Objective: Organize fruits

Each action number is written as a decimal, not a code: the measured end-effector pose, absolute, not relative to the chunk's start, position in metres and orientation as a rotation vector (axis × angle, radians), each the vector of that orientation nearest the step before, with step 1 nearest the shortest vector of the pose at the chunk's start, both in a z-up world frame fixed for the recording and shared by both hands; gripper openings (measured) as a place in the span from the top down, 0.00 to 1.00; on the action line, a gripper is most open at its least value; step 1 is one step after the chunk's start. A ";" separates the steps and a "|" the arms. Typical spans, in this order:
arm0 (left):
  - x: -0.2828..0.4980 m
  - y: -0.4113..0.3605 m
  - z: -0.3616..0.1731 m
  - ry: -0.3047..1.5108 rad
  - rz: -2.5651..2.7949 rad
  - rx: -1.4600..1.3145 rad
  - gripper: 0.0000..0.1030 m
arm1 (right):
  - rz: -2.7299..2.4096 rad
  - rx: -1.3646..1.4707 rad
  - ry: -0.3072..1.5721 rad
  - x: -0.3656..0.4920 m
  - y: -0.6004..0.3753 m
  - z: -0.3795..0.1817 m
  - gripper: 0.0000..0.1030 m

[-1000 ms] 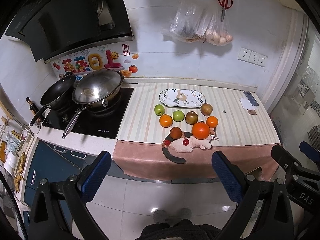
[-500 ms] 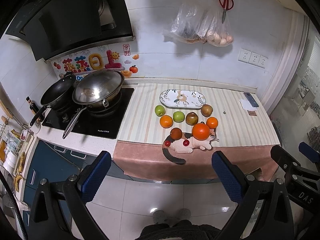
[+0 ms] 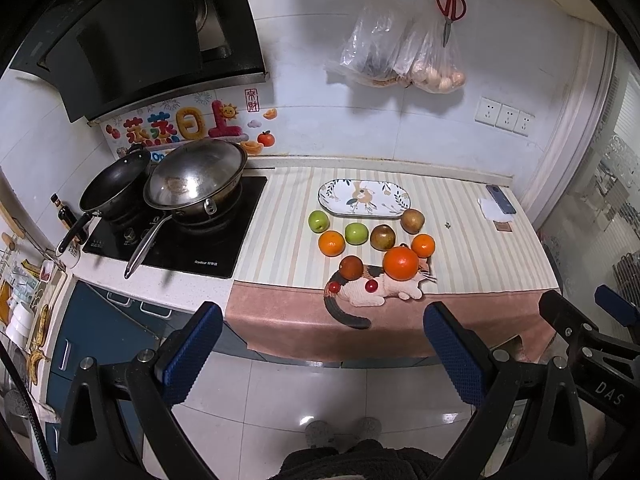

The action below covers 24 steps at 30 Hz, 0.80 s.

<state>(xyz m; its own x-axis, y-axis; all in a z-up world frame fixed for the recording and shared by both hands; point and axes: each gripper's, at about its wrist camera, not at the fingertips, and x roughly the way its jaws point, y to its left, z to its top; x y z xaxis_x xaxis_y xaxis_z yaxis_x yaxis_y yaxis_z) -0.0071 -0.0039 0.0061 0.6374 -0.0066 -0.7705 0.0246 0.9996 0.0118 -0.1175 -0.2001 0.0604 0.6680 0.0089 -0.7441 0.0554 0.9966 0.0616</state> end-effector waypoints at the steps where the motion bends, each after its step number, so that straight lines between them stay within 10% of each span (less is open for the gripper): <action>1: -0.007 -0.004 0.006 0.881 -0.019 0.021 0.00 | -0.027 0.081 0.839 -0.118 -0.200 0.060 0.00; 24: 0.053 0.002 -0.021 0.885 -0.003 0.020 0.00 | -0.045 0.208 0.879 -0.086 -0.199 0.024 0.00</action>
